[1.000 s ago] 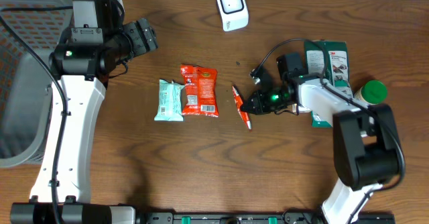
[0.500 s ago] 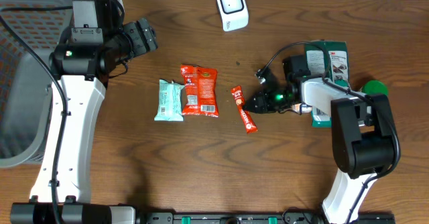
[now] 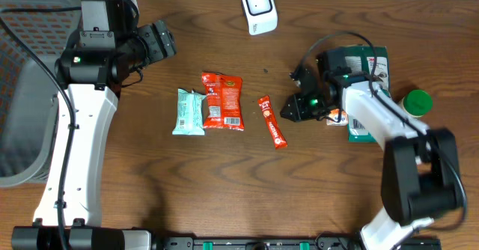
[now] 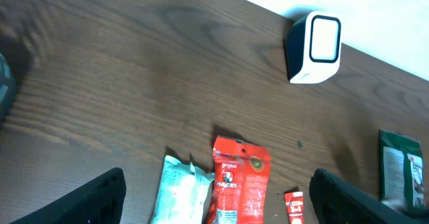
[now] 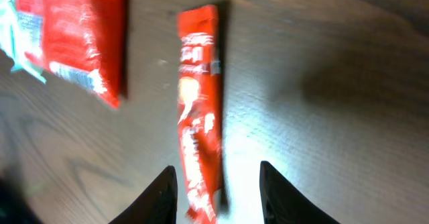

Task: Scan the item barcode

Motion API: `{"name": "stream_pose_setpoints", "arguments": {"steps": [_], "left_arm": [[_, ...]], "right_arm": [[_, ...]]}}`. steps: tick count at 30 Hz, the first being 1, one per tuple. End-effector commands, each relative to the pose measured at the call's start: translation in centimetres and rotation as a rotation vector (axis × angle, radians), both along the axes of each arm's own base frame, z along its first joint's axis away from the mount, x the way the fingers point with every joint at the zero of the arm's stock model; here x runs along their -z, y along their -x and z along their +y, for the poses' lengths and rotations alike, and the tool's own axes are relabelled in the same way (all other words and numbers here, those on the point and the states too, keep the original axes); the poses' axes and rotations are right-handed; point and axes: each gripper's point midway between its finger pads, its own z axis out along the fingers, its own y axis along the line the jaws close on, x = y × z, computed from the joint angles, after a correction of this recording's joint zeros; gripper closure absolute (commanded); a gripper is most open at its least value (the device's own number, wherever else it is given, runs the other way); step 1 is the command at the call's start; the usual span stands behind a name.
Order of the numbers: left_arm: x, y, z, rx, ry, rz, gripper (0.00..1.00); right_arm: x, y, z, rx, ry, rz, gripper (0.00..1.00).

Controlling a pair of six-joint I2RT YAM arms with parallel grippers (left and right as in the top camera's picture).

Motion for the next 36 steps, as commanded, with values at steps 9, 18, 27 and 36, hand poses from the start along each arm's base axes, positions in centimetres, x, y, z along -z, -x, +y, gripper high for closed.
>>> {"name": "stream_pose_setpoints", "arguments": {"steps": [9,18,27,36], "left_arm": [[-0.4,0.1,0.2,0.001,-0.007,-0.010,0.12],[-0.4,0.1,0.2,0.001,-0.007,-0.010,0.12],[-0.4,0.1,0.2,0.001,-0.007,-0.010,0.12],[-0.4,0.1,0.2,0.001,-0.007,-0.010,0.12]], "right_arm": [[1.2,3.0,1.7,-0.064,0.440,-0.107,0.69],[4.1,2.8,2.0,-0.097,0.544,-0.120,0.86],[5.4,2.0,0.7,-0.078,0.621,-0.130,0.86],[1.2,0.9,4.4,-0.137,0.464,-0.143,0.71]]}}
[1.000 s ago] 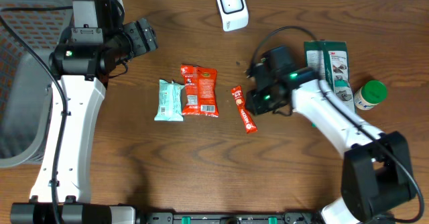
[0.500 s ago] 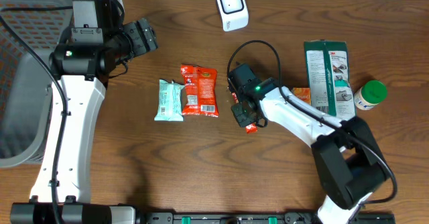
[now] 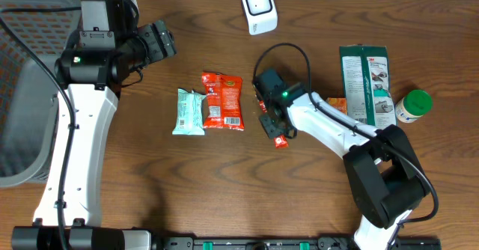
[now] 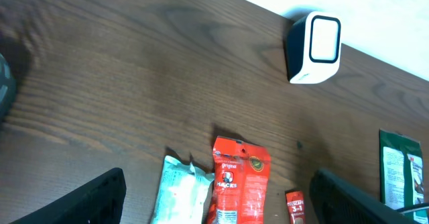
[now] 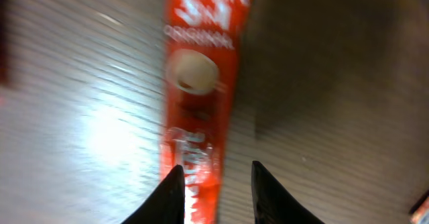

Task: Scan the item barcode

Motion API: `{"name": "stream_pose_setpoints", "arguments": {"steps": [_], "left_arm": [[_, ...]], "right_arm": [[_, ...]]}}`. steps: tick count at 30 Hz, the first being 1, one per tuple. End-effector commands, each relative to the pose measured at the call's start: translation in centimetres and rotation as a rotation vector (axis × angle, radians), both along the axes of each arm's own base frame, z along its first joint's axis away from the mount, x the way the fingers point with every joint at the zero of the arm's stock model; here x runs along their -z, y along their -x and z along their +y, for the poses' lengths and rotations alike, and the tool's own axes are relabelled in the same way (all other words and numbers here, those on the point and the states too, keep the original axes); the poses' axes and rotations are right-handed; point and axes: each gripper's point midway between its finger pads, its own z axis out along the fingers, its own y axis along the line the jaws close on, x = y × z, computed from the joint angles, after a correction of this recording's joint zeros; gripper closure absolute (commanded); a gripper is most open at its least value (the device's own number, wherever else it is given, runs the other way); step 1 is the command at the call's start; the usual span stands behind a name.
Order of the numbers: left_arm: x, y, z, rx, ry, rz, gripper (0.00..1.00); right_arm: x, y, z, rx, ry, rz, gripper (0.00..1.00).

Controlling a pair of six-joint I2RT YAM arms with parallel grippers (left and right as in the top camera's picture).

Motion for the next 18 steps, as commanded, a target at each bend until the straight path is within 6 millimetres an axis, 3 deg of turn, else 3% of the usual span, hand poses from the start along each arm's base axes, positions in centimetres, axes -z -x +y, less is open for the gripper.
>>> {"name": "stream_pose_setpoints", "arguments": {"steps": [1,7,18], "left_arm": [[-0.4,0.1,0.2,0.001,-0.007,-0.010,0.12],[-0.4,0.1,0.2,0.001,-0.007,-0.010,0.12],[-0.4,0.1,0.2,0.001,-0.007,-0.010,0.12]], "right_arm": [[-2.8,-0.9,2.4,-0.028,-0.104,0.002,0.71],[-2.3,0.5,1.7,0.056,-0.088,0.056,0.69],[2.1,1.3,0.0,0.093,-0.057,0.012,0.66]]}}
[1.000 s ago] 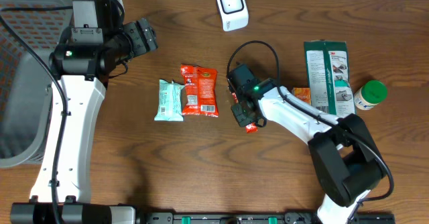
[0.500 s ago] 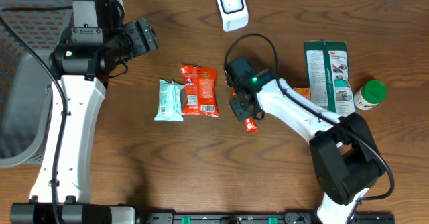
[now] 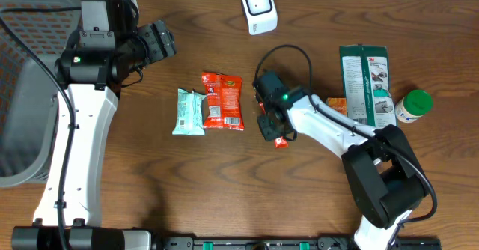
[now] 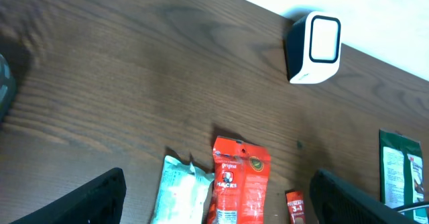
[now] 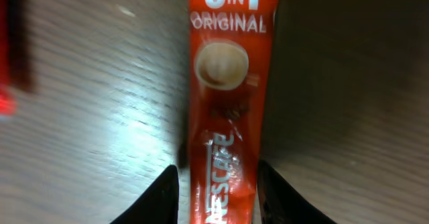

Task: Scan the item barcode

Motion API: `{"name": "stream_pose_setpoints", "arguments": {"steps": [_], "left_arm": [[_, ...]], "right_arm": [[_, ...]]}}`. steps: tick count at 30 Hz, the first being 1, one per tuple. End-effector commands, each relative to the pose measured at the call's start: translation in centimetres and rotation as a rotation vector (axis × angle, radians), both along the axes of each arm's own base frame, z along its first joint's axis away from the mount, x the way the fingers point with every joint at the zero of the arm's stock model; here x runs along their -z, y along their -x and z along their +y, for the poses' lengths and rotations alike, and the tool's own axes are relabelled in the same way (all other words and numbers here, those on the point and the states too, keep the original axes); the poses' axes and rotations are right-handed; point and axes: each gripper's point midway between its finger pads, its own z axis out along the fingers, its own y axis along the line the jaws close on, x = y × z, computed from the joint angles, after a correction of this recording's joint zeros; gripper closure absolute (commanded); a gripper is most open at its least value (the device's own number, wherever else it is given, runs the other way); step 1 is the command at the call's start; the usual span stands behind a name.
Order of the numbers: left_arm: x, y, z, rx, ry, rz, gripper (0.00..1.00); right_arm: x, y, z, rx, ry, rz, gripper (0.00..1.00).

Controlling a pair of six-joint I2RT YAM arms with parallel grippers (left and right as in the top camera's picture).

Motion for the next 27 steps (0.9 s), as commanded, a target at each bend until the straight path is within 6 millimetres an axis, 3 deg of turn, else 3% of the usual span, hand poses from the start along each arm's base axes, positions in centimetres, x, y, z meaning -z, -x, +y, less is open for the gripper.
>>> {"name": "stream_pose_setpoints", "arguments": {"steps": [1,2,7,11,17,22,27], "left_arm": [[-0.4,0.1,0.2,0.001,-0.006,-0.010,0.12],[-0.4,0.1,0.2,0.001,-0.006,-0.010,0.12],[-0.4,0.1,0.2,0.001,-0.006,-0.010,0.12],[-0.4,0.1,0.2,0.001,-0.006,-0.010,0.12],[-0.4,0.1,0.2,0.001,-0.006,-0.010,0.12],[-0.4,0.1,0.2,0.001,-0.006,-0.010,0.12],[-0.4,0.1,0.2,0.001,-0.006,-0.010,0.12]], "right_arm": [[0.9,0.2,-1.1,0.027,0.037,-0.031,0.66],[1.1,0.1,-1.4,0.030,0.047,-0.043,0.66],[0.9,-0.2,-1.6,0.035,0.055,-0.061,0.96],[-1.3,-1.0,-0.9,0.042,-0.002,-0.091,0.99],[-8.4,-2.6,-0.9,0.057,-0.111,-0.210,0.99],[-14.6,-2.4,-1.7,0.017,-0.183,-0.265,0.99],[-19.6,-3.0,-1.8,0.001,-0.255,-0.256,0.99]]}}
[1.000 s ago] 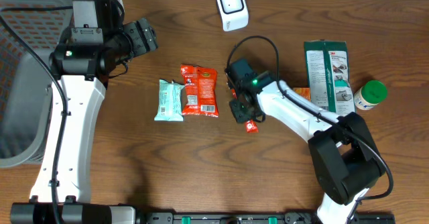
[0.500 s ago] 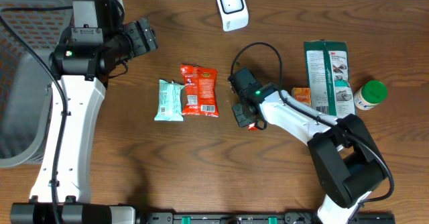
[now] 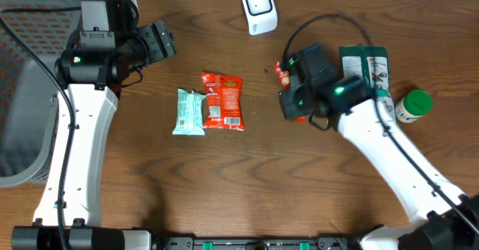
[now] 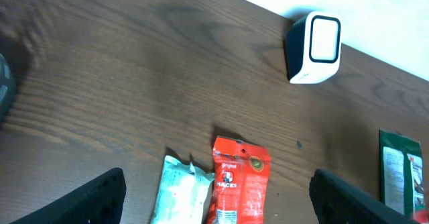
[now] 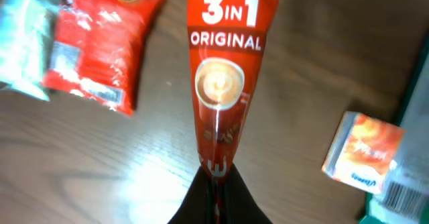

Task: Scan the item barcode
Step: 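Raise the red stick packet up to the scanner face with the right gripper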

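Note:
My right gripper [image 5: 216, 184] is shut on the lower end of a red Nescafe 3-in-1 coffee stick [image 5: 222, 83], held up off the table with its printed front facing the wrist camera. From overhead only the stick's tip [image 3: 282, 72] shows beside the right gripper [image 3: 293, 93]. The white barcode scanner [image 3: 258, 9] stands at the table's far edge, up and to the left of the stick; it also shows in the left wrist view [image 4: 314, 48]. My left gripper [image 4: 214, 207] hangs open high over the table's left side, nothing between its fingers.
A red snack bag [image 3: 222, 101] and a pale green packet [image 3: 189, 112] lie side by side at mid-table. A green 3M package [image 3: 369, 70], a small orange box [image 5: 362, 148] and a green-capped bottle [image 3: 414, 103] sit at the right.
My right gripper, which stood open over the coffee stick lying on the table, is now shut on its end and holds it lifted, further right and toward the scanner. The left arm is unchanged.
At first my right gripper was open near the packages on the right, the stick lying right of the red bag. It then stood over the stick, fingers astride it. Now the stick is off the table in its grip. The left arm has stayed put.

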Motion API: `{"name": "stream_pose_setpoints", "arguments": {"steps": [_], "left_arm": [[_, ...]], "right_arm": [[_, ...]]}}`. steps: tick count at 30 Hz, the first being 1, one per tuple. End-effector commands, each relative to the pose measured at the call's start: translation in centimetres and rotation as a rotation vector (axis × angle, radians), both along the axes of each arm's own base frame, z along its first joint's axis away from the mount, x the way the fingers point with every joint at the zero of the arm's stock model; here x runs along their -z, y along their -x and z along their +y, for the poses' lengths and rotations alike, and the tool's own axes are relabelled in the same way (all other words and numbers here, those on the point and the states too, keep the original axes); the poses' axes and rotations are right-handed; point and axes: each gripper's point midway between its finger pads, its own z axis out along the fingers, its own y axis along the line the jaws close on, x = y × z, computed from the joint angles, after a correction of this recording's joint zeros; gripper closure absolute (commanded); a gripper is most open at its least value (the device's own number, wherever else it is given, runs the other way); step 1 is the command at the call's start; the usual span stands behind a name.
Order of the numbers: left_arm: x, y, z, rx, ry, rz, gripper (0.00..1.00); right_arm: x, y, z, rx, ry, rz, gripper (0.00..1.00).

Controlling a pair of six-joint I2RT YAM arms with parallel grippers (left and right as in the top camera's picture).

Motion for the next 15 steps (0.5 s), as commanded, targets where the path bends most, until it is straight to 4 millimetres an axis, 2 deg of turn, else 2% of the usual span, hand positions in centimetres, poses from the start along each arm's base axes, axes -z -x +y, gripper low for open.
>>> {"name": "stream_pose_setpoints", "arguments": {"steps": [1,6,9,12,15], "left_arm": [[-0.4,0.1,0.2,0.001,-0.006,-0.010,0.12],[-0.4,0.1,0.2,0.001,-0.006,-0.010,0.12],[-0.4,0.1,0.2,0.001,-0.006,-0.010,0.12],[-0.4,0.1,0.2,0.001,-0.006,-0.010,0.12],[-0.4,0.1,0.2,0.001,-0.006,-0.010,0.12]], "right_arm": [[-4.5,-1.0,0.6,-0.047,-0.078,-0.026,0.99],[-11.0,-3.4,0.9,-0.038,-0.100,-0.086,0.99],[-13.8,-4.8,1.5,-0.039,-0.106,-0.101,0.99],[-14.9,-6.4,2.3,-0.038,-0.104,-0.096,0.99],[-14.6,-8.5,3.2,-0.038,-0.106,-0.098,0.99]]}}
